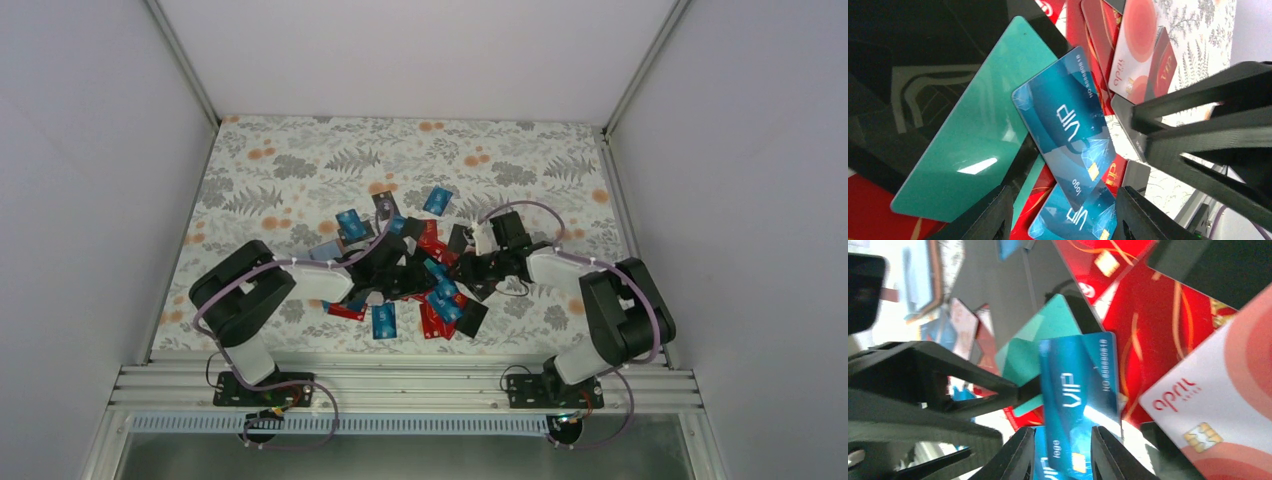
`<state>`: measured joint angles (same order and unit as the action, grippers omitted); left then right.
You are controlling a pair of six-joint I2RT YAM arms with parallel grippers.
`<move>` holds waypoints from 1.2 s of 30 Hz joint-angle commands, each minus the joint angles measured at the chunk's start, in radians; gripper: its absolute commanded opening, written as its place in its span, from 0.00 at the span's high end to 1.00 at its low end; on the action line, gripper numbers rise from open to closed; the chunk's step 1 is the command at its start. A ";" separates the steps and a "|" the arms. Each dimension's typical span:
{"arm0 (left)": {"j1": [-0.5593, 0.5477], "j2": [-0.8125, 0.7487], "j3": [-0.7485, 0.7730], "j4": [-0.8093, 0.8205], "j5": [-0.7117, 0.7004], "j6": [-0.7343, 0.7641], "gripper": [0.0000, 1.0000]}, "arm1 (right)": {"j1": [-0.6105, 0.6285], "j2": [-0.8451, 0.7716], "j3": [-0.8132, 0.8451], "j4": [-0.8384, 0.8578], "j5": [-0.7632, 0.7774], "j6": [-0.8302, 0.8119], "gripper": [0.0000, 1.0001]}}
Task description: Put the credit cards into the card holder
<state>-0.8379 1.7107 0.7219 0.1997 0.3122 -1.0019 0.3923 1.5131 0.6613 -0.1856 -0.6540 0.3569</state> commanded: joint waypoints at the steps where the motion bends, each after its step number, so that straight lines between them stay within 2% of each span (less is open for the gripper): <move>1: -0.008 0.038 0.035 0.014 0.013 0.024 0.47 | 0.005 0.060 -0.008 0.000 0.068 -0.023 0.69; 13: -0.010 0.111 0.060 0.052 0.043 0.013 0.47 | 0.010 0.142 -0.064 0.092 -0.021 -0.021 0.70; 20: -0.010 0.083 0.026 0.084 0.049 -0.010 0.47 | 0.011 0.206 -0.057 0.135 -0.080 -0.005 0.71; 22: -0.014 0.048 0.028 0.054 0.036 -0.007 0.47 | 0.011 0.206 -0.054 0.133 -0.081 -0.007 0.71; 26: -0.023 -0.035 0.066 -0.171 -0.076 0.027 0.46 | 0.011 0.199 -0.054 0.134 -0.119 -0.007 0.72; 28: -0.024 -0.061 0.047 -0.205 -0.112 0.028 0.46 | 0.011 0.192 -0.057 0.135 -0.154 -0.006 0.72; 36: -0.023 -0.041 -0.062 -0.097 -0.098 0.001 0.46 | 0.018 0.224 -0.059 0.122 -0.355 -0.037 0.70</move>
<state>-0.8555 1.6524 0.7078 0.0834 0.2359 -0.9974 0.3943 1.6997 0.6151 -0.0357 -0.8909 0.3450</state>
